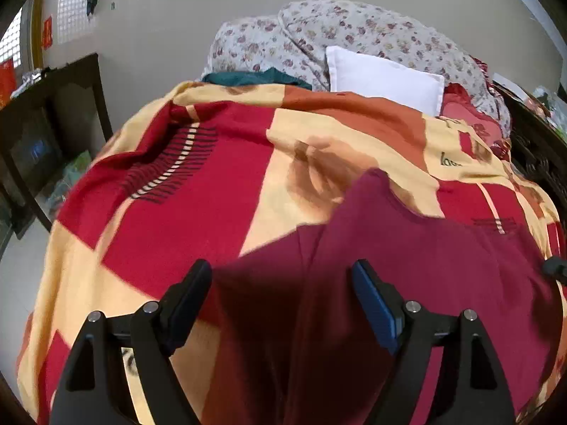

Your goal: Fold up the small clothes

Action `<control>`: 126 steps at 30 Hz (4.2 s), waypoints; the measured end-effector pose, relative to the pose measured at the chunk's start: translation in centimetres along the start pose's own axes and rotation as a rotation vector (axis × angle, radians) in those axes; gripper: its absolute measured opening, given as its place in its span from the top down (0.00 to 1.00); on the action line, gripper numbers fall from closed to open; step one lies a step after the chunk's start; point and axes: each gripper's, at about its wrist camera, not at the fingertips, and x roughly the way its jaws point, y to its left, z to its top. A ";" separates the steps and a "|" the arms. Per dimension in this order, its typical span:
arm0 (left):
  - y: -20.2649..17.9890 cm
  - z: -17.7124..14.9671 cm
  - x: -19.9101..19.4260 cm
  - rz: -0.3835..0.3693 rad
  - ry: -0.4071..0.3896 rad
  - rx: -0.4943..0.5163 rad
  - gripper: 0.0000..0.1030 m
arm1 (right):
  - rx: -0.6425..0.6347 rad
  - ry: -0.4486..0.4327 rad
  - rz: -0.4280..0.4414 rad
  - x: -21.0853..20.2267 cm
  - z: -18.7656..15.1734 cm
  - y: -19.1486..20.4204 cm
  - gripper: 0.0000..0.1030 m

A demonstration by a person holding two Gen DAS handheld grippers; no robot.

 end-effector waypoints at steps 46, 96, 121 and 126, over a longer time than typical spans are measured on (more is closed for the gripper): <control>4.6 -10.8 -5.3 -0.186 0.032 -0.131 0.22 | -0.320 0.195 0.122 14.6 -1.9 25.4 0.88; 3.7 -10.2 -3.3 -0.205 0.041 -0.201 0.00 | -0.317 0.086 -0.031 3.8 -4.6 13.2 0.38; 0.1 -5.1 -6.5 -0.533 0.071 -0.263 0.79 | -0.357 -0.086 -0.113 4.0 -7.7 10.1 0.49; -6.1 -3.6 -9.9 -0.624 0.041 -0.132 0.80 | -0.262 -0.075 -0.022 3.4 -6.8 8.7 0.50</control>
